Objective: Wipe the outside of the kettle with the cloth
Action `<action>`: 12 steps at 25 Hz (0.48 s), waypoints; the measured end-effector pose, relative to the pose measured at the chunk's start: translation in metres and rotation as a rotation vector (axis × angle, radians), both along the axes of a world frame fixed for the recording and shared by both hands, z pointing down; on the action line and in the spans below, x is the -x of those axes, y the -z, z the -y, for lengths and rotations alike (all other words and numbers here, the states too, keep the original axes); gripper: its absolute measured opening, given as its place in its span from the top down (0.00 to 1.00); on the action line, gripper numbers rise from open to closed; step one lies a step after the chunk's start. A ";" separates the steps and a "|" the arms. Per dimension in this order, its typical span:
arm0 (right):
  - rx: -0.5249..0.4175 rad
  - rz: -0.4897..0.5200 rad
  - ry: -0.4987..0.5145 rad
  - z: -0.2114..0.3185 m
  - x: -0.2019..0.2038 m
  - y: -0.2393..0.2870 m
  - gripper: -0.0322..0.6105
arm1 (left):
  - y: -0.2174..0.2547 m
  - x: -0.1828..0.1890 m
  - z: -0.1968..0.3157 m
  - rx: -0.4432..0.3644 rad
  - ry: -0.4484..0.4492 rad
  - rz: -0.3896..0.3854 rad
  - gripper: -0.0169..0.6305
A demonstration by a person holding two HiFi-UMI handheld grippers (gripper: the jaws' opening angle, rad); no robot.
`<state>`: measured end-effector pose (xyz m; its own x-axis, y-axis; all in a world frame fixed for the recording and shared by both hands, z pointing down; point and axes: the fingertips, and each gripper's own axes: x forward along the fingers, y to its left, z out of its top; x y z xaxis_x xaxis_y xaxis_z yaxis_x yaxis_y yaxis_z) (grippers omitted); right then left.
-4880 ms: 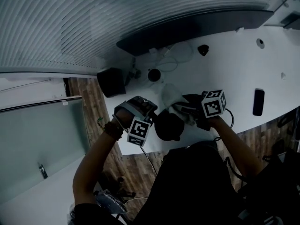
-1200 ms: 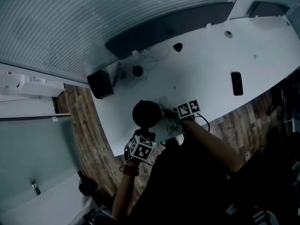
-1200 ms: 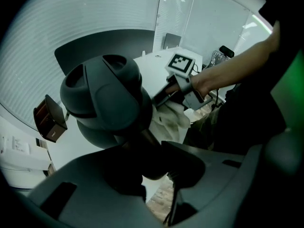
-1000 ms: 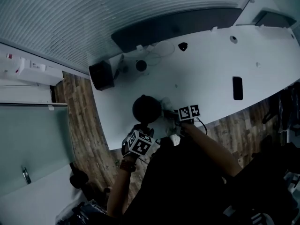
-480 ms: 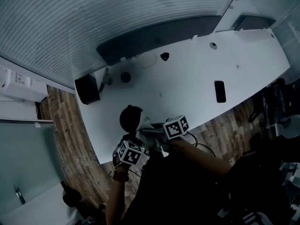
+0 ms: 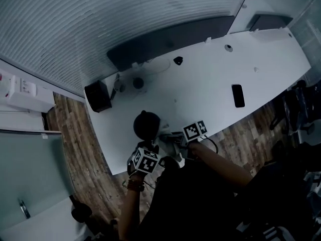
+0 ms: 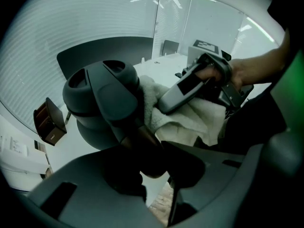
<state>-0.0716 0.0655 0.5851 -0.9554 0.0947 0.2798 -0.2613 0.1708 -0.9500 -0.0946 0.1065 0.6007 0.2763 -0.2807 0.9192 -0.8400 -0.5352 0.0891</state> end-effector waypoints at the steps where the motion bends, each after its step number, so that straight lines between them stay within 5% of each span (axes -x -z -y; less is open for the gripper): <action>1: 0.015 -0.025 -0.007 0.000 -0.004 -0.011 0.77 | 0.000 -0.002 0.001 -0.001 -0.001 -0.001 0.79; 8: 0.123 -0.300 -0.020 0.005 -0.013 -0.123 0.77 | -0.002 0.002 0.001 -0.004 0.011 0.001 0.79; 12: 0.104 -0.319 -0.015 0.003 -0.018 -0.121 0.77 | -0.001 0.001 0.000 -0.005 0.014 -0.009 0.79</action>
